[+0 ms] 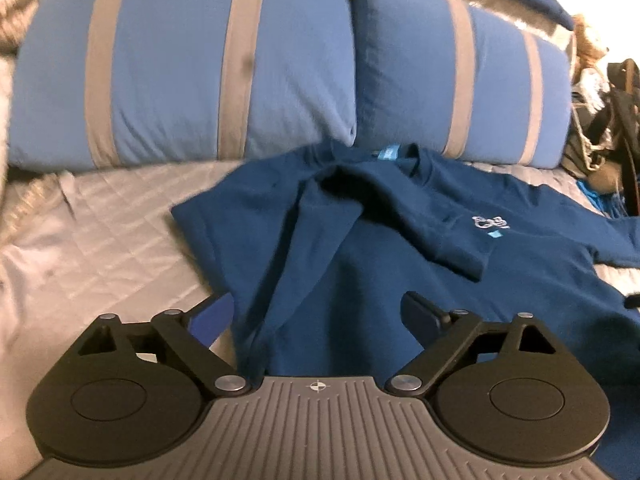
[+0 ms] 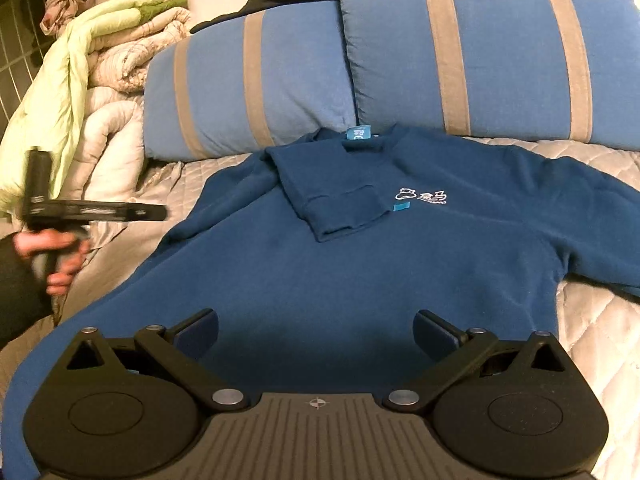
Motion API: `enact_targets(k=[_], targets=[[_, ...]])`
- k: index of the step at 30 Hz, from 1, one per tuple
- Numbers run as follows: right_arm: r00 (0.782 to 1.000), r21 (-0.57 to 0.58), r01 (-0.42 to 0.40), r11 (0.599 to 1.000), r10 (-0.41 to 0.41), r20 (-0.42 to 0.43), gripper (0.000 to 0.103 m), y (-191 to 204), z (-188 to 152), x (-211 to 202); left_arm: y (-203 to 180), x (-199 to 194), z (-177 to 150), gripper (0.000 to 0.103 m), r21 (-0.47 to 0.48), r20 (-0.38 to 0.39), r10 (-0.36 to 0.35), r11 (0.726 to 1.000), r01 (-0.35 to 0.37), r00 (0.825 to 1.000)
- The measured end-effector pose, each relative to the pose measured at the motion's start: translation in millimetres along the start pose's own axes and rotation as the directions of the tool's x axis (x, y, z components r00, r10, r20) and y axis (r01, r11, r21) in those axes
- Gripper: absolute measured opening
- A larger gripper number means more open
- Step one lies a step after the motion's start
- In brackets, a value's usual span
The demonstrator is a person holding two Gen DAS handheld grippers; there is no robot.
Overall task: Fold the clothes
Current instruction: 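Move the left tool toward the sleeve folded over the chest, then grasp the folded sleeve cuff with the left tool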
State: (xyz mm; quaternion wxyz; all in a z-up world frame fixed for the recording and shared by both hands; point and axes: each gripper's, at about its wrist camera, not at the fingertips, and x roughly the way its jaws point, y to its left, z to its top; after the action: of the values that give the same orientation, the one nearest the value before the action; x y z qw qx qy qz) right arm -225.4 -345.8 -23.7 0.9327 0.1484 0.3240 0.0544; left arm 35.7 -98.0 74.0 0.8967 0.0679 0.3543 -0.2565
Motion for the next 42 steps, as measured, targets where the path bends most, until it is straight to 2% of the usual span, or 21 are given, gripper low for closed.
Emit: enact_targets(k=[2,4,6,7,8,10,14,18,21,25,30,32,34,36,38,40,42], targets=[[1.000,0.003,-0.003,1.000,0.003,-0.004,0.103,0,0,1,6,18,3,0.074,-0.013,-0.022,-0.022,1.000,0.022,1.000],[1.000,0.010,-0.008,1.000,0.008,-0.010,0.103,-2,1,2,10,36,5,0.065,-0.024,-0.055,-0.044,0.999,0.043,0.998],[1.000,0.022,-0.013,1.000,0.013,-0.014,0.103,-3,0,3,14,53,7,0.060,-0.024,-0.083,-0.046,0.999,0.044,0.995],[1.000,0.031,-0.018,0.999,0.019,-0.018,0.103,-4,0,3,15,60,7,0.053,-0.023,-0.098,-0.041,0.999,0.039,0.994],[0.999,0.040,-0.024,0.999,0.025,-0.022,0.103,-6,0,4,17,65,7,0.038,-0.027,-0.108,-0.038,0.999,0.036,0.993],[0.999,0.061,-0.031,0.998,0.033,-0.029,0.103,-9,0,5,21,68,7,0.018,-0.037,-0.109,-0.037,0.999,0.033,0.993],[0.999,0.088,-0.039,0.995,0.042,-0.034,0.103,-12,0,7,23,47,7,0.011,-0.011,-0.044,-0.027,1.000,0.027,0.999],[0.998,0.083,-0.037,0.996,0.041,-0.040,0.103,-11,0,8,20,4,3,0.010,0.091,0.043,0.040,0.995,-0.044,0.998],[0.999,0.078,-0.032,0.996,0.036,-0.039,0.103,-10,0,7,25,-16,-5,0.009,0.147,0.070,0.115,0.981,-0.125,0.991],[0.999,0.083,-0.031,0.996,0.034,-0.033,0.103,-11,0,6,43,-30,-21,0.009,0.184,0.063,0.244,0.950,-0.251,0.968],[0.999,0.089,-0.031,0.996,0.033,-0.027,0.103,-11,-1,5,58,-35,-42,0.009,0.209,0.041,0.358,0.910,-0.359,0.933],[0.999,0.089,-0.032,0.996,0.034,-0.026,0.103,-12,-1,5,54,-30,-47,0.015,0.244,0.010,0.395,0.890,-0.386,0.918],[0.999,0.088,-0.033,0.996,0.035,-0.025,0.103,-13,-1,5,43,-33,-45,0.018,0.276,0.028,0.372,0.889,-0.365,0.928],[0.999,0.092,-0.036,0.995,0.038,-0.023,0.103,-14,-1,4,31,-39,-42,0.032,0.309,0.058,0.331,0.891,-0.333,0.942],[0.999,0.096,-0.040,0.995,0.042,-0.020,0.103,-15,-1,4,19,-45,-38,0.052,0.341,0.085,0.289,0.890,-0.301,0.953],[0.999,0.099,-0.044,0.994,0.046,-0.021,0.103,-15,-1,4,6,-51,-34,0.059,0.375,0.112,0.246,0.887,-0.270,0.963],[0.998,0.096,-0.047,0.994,0.050,-0.026,0.103,-16,-1,5,-6,-57,-31,0.059,0.408,0.136,0.201,0.881,-0.239,0.970]])
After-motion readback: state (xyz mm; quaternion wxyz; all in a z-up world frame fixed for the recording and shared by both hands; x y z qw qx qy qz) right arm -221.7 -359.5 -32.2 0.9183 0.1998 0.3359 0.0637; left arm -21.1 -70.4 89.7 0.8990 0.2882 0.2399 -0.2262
